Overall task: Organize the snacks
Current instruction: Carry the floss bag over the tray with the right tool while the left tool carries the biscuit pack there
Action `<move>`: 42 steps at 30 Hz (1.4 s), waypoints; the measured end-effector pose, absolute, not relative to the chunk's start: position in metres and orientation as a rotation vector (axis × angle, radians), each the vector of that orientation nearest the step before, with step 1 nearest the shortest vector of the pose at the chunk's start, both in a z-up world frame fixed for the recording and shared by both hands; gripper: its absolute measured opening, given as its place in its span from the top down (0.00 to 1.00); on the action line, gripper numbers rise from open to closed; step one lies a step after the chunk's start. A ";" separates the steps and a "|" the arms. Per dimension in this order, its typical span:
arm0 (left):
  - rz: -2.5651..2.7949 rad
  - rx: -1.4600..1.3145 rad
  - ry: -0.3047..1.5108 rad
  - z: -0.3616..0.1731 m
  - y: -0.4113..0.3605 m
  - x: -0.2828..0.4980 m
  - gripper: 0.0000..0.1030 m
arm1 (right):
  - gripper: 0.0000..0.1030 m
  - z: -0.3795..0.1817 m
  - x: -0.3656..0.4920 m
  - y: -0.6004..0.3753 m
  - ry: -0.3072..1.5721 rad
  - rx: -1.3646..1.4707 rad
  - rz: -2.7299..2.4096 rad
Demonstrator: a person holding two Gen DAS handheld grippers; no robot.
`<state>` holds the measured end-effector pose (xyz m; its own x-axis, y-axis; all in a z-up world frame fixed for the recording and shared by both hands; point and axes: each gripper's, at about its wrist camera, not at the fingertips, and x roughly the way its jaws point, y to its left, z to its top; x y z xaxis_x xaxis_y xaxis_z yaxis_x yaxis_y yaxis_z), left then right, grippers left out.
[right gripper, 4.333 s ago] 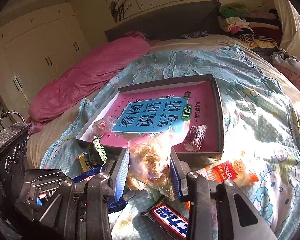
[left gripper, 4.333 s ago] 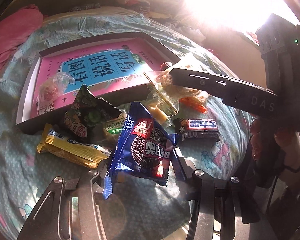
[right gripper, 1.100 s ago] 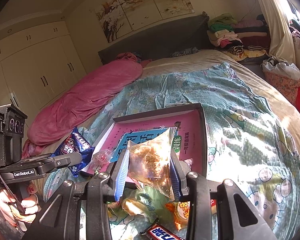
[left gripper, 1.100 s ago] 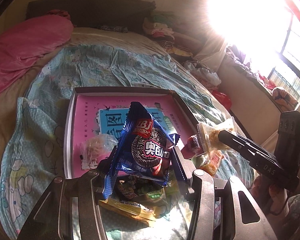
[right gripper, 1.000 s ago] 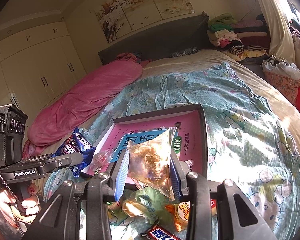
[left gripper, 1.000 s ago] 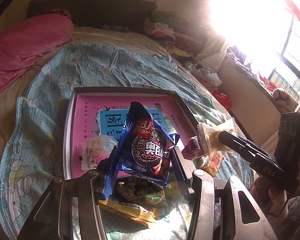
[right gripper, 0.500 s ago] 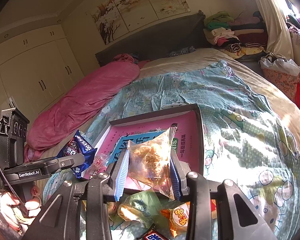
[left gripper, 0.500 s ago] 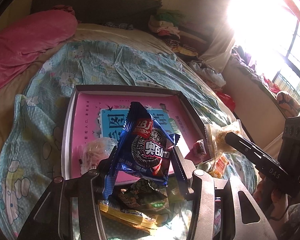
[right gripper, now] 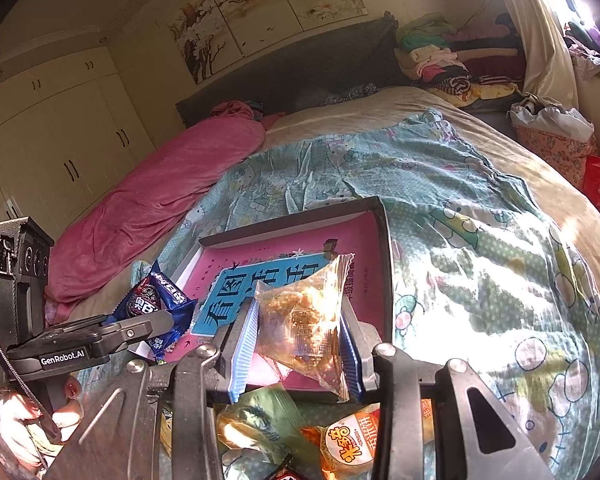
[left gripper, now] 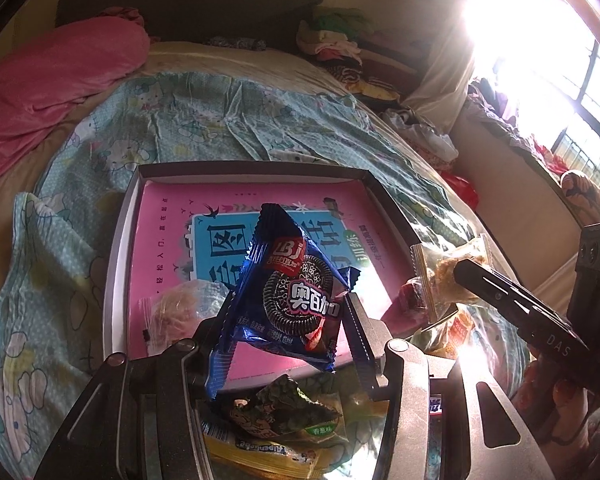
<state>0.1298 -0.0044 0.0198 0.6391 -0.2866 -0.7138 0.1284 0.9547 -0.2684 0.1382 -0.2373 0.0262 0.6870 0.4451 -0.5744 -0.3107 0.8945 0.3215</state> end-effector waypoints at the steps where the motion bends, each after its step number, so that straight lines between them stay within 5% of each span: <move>1: -0.238 -0.195 0.847 0.019 -0.006 0.131 0.49 | 0.62 0.026 0.139 -0.236 0.695 0.202 0.426; 42: -0.226 -0.113 0.967 -0.023 -0.030 0.151 0.49 | 0.62 -0.001 0.159 -0.215 0.762 0.135 0.426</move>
<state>0.1510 -0.0303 -0.0232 0.5462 -0.2407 -0.8023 0.1403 0.9706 -0.1957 0.1594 -0.2146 -0.0011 0.6430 0.4210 -0.6397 -0.3243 0.9064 0.2705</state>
